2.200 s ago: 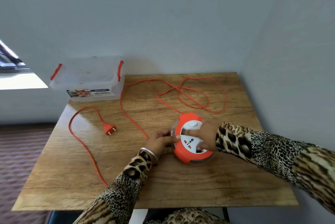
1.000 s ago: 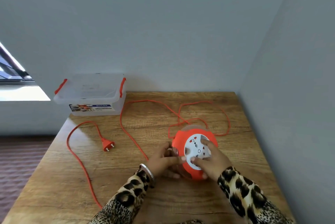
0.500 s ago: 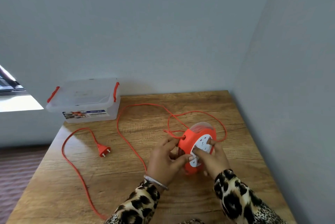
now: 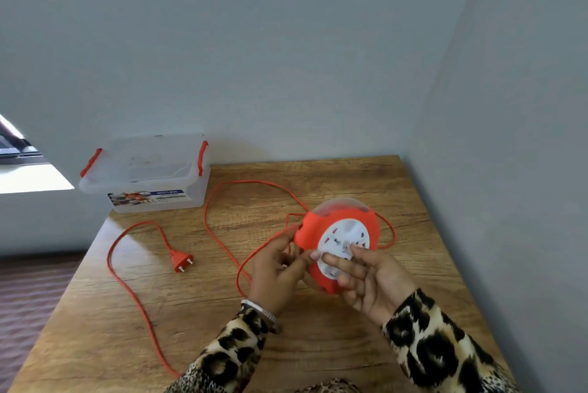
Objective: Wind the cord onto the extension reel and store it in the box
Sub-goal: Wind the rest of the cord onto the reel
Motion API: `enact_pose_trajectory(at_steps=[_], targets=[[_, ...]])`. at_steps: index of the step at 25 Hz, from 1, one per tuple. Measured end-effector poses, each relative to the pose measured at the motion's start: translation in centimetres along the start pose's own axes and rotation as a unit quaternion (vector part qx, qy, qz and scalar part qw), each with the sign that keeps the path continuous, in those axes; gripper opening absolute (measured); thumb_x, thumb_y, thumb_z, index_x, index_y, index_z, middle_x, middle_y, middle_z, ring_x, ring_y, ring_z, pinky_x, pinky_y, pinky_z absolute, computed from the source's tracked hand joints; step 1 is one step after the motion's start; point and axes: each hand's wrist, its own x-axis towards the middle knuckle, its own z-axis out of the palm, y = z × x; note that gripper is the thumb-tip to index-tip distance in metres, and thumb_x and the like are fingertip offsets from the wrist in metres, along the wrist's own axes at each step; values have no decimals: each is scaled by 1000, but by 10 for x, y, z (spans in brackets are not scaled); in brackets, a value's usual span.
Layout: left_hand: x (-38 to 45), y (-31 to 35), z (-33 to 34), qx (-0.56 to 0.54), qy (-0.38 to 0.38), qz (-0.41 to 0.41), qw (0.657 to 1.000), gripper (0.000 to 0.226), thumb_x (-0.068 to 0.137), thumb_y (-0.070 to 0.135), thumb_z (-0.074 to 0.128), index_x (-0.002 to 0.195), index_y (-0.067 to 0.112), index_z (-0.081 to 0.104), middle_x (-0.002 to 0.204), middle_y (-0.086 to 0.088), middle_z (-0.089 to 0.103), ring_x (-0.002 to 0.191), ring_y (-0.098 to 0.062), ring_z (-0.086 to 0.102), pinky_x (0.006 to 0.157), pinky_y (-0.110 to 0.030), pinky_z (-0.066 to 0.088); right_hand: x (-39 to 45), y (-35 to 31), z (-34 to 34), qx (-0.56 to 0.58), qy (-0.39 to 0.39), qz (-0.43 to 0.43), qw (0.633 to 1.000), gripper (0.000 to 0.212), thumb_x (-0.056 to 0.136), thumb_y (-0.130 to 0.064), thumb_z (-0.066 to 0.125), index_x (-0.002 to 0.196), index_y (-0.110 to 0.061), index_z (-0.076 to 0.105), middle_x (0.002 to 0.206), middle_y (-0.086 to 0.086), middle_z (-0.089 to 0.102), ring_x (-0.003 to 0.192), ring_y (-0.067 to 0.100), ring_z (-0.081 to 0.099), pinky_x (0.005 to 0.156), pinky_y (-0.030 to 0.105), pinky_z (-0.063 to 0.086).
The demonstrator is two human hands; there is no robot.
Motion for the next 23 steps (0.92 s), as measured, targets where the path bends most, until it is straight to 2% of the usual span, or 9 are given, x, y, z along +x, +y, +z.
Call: enact_pose_trajectory(at_steps=[2,3,6,8,10,14,18,21,23], targets=[[11,11,-9,-66,-3,-48,997,33,79,17,73,111,22,67,90,-7,73,67,-23,70,50,-29,54,-6,0,-6,-233,58,-140,961,20,86,-25,63,103,-15,60,89,2,74,56,14,64,45,19,44],[17,17,-15,-59,-18,-58,996,31,80,18,71,111,19,67,87,-3,74,65,-20,71,48,-26,53,-7,1,-11,-370,99,-252,889,21,83,-24,67,103,-19,61,90,-4,72,64,11,63,51,17,45],[39,34,-31,54,-76,-53,994,21,84,19,70,105,21,70,73,9,72,61,-7,66,51,-18,50,-9,-10,-13,-662,58,-516,540,37,80,-19,65,117,-24,59,115,-1,60,87,7,60,66,23,52],[50,41,-34,109,-113,-55,986,18,84,21,70,102,19,71,82,5,74,70,-12,68,62,-26,55,-6,-21,-6,-761,-16,-512,398,51,77,-18,64,127,-27,54,127,12,54,97,25,61,70,35,54],[56,46,-33,147,-140,-68,977,20,83,24,71,101,15,71,93,-6,74,82,-22,69,75,-36,57,-3,-29,1,-835,-37,-439,331,62,81,-24,59,138,-35,36,136,14,41,110,31,53,79,39,49],[59,47,-33,192,-162,-63,966,18,81,29,72,98,26,70,91,-3,73,72,-6,66,64,-20,53,1,-20,5,-872,0,-396,287,73,88,-36,53,143,-41,6,137,18,34,114,33,47,80,37,42],[62,48,-27,206,-142,-83,965,63,79,30,75,133,17,46,93,3,67,62,-8,58,60,-27,46,5,-12,7,-865,50,-430,255,65,90,-38,48,144,-37,11,120,15,53,98,31,56,69,34,41],[61,51,-24,185,-130,-71,971,84,76,28,77,140,20,25,89,1,65,59,-13,57,60,-36,49,10,-10,9,-858,29,-364,361,63,93,-42,41,139,-44,-3,121,16,50,93,32,59,65,32,39],[59,52,-23,223,-122,-35,966,94,74,32,78,145,29,17,91,3,66,58,-9,58,63,-37,52,15,-9,9,-846,26,-345,407,61,93,-43,40,137,-48,-2,120,13,52,90,30,62,63,31,42]])
